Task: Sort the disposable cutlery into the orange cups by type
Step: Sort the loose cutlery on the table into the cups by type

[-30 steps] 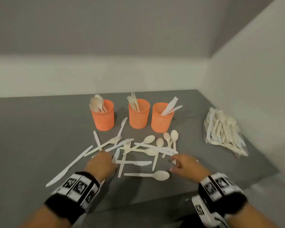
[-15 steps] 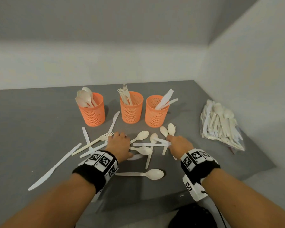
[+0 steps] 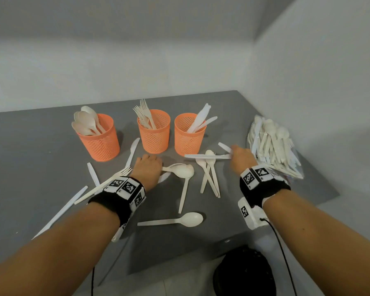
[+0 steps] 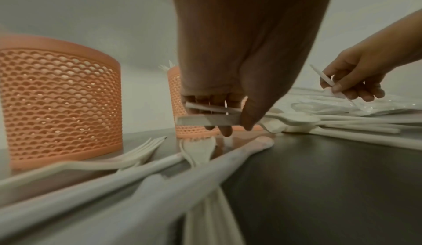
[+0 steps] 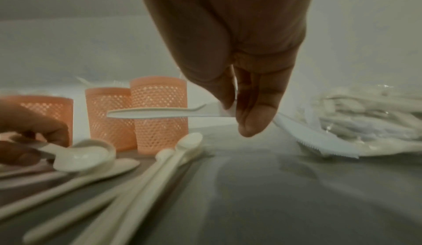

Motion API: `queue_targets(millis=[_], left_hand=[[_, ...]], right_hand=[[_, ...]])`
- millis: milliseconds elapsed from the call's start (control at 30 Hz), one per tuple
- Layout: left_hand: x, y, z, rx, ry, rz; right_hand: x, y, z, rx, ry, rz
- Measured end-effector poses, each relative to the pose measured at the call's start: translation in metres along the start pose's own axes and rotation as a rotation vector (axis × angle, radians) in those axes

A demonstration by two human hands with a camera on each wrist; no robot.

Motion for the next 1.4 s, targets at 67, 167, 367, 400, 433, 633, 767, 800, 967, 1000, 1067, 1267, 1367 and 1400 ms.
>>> queue_targets(millis=[67, 167, 367, 400, 433, 633, 767, 800, 967, 1000, 1067, 1267, 1367, 1400], left_hand=[[0.0, 0.002, -0.003, -0.06, -0.011, 0.023], [-0.004, 0.009, -0.005, -0.119, -0.04, 0.041], [-0.014, 0.019, -0.003, -0.392, 0.075, -0.022], [-0.014, 0.016, 0.0, -0.426, 0.12, -0.034], [-0.014, 0.012, 0.003, -0.445, 0.162, -0.051], [-0.014, -0.009, 0.026, -0.261, 0.273, -0.141], [-0.005, -0.016, 0.037, -0.274, 0.189, -0.136], [-0.004, -0.015, 0.038, -0.343, 0.18, -0.131], [-0.004, -0.012, 0.044, -0.399, 0.129, -0.142], [-0.004, -0.014, 0.045, -0.391, 0.126, -0.152], [-0.003, -0.017, 0.046, -0.343, 0.12, -0.154], [-0.003, -0.014, 0.054, -0.179, 0.061, -0.071], [-0.003, -0.006, 0.054, -0.156, -0.006, -0.07], [-0.005, -0.002, 0.053, -0.142, -0.022, -0.063]], right_hand=[[0.0, 0.008, -0.006, 0.047, 0.019, 0.017], [-0.008, 0.028, -0.022, 0.125, 0.106, 0.079], [-0.017, 0.016, -0.032, -0.012, 0.23, -0.026], [-0.017, 0.006, -0.03, -0.045, 0.221, -0.079], [-0.018, -0.002, -0.029, -0.06, 0.211, -0.118], [-0.017, -0.03, -0.02, 0.156, -0.113, -0.136], [-0.024, -0.051, -0.008, 0.005, -0.29, -0.243], [-0.022, -0.058, -0.007, -0.051, -0.284, -0.282], [-0.008, -0.064, -0.017, 0.06, -0.215, -0.321], [-0.006, -0.066, -0.019, 0.132, -0.208, -0.316], [-0.009, -0.065, -0.02, 0.187, -0.232, -0.294], [-0.015, -0.073, -0.021, 0.483, -0.37, -0.258], [-0.015, -0.066, -0.019, 0.506, -0.36, -0.212], [-0.01, -0.072, -0.014, 0.63, -0.443, -0.218]])
Point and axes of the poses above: each hand's wrist, its own x-axis towards the middle knuckle, its own y-axis out of the back of the hand, z = x × y, the point moved 8 cm from there along x, towards the middle knuckle, and after that the axes turned 1 degree about -z, right-handed, at the moved point
